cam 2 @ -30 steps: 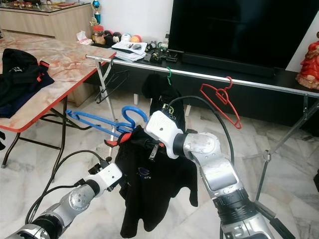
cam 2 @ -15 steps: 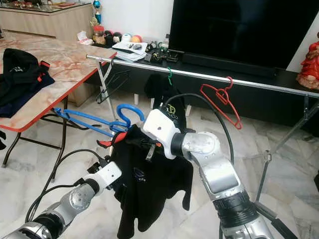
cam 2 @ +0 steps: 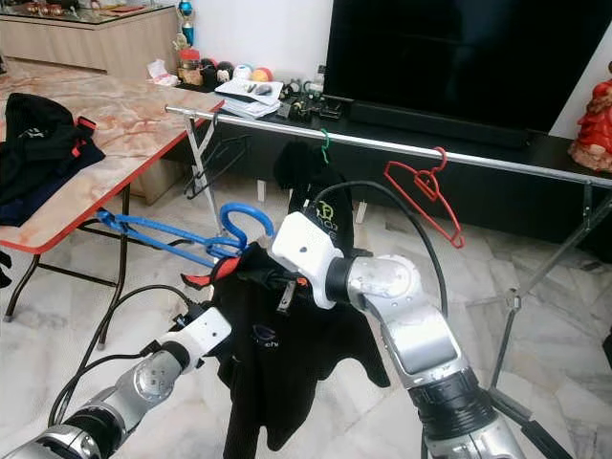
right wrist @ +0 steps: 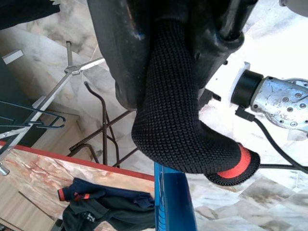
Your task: Hang hanger
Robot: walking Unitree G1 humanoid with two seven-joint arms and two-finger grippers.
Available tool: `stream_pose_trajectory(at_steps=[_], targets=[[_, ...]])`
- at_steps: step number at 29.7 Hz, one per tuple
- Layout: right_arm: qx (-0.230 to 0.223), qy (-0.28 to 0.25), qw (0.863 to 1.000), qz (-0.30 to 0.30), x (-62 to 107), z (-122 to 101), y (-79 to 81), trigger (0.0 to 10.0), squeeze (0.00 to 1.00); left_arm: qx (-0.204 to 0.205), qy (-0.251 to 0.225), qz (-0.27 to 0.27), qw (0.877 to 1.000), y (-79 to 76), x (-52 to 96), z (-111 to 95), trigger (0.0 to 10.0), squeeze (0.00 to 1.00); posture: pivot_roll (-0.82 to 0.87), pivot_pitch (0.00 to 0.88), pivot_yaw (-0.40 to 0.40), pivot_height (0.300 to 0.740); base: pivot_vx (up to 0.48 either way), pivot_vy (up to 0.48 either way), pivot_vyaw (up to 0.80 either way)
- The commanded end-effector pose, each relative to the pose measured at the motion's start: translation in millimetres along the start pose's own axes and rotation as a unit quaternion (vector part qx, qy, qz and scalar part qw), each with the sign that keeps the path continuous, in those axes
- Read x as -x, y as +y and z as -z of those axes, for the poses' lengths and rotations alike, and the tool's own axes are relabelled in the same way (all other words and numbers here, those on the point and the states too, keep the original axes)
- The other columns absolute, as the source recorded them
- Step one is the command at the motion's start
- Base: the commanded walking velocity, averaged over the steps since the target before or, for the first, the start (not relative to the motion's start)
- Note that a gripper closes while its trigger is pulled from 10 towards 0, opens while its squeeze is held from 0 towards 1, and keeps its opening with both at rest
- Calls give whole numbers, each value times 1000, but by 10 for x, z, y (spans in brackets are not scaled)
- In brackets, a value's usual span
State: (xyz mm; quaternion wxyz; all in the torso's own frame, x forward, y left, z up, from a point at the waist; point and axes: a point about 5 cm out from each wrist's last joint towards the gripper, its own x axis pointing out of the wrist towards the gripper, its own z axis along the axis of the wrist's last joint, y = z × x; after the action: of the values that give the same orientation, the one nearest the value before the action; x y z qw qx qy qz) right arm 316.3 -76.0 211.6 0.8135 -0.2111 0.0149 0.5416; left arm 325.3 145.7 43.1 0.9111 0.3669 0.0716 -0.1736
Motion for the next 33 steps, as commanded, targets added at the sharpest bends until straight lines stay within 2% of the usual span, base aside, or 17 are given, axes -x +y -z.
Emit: stream_pose_trajectory(at_steps=[1, 19, 20, 27, 31, 33], targets=[[18, -17, 1000, 2, 45, -114, 2, 0, 0, 6, 4, -2, 1000, 5, -10, -1, 0, 0, 100, 29, -64, 740, 0, 0, 0], [17, -16, 1000, 1, 49, -104, 7, 0, 0, 53, 5, -11, 999, 27, -14, -5, 0, 0, 101, 29, -64, 740, 0, 0, 0], [14, -13, 1000, 2, 50, -77, 5, 0, 0, 77, 9, -17, 997, 45, -8, 12, 0, 0, 101, 29, -64, 740, 0, 0, 0], [9, -5, 1000, 6, 48, -25, -6, 0, 0, 123, 12, -26, 992, 61, 5, 37, 0, 0, 104, 29, -65, 740, 0, 0, 0], [7, 4, 1000, 18, 70, 39, -35, 0, 0, 185, 18, -34, 982, 89, 9, 60, 0, 0, 101, 29, -64, 740, 0, 0, 0], [1, 14, 999, 29, 110, 117, -73, 0, 0, 202, 19, -34, 979, 100, 13, 72, 0, 0, 101, 29, -64, 740, 0, 0, 0]])
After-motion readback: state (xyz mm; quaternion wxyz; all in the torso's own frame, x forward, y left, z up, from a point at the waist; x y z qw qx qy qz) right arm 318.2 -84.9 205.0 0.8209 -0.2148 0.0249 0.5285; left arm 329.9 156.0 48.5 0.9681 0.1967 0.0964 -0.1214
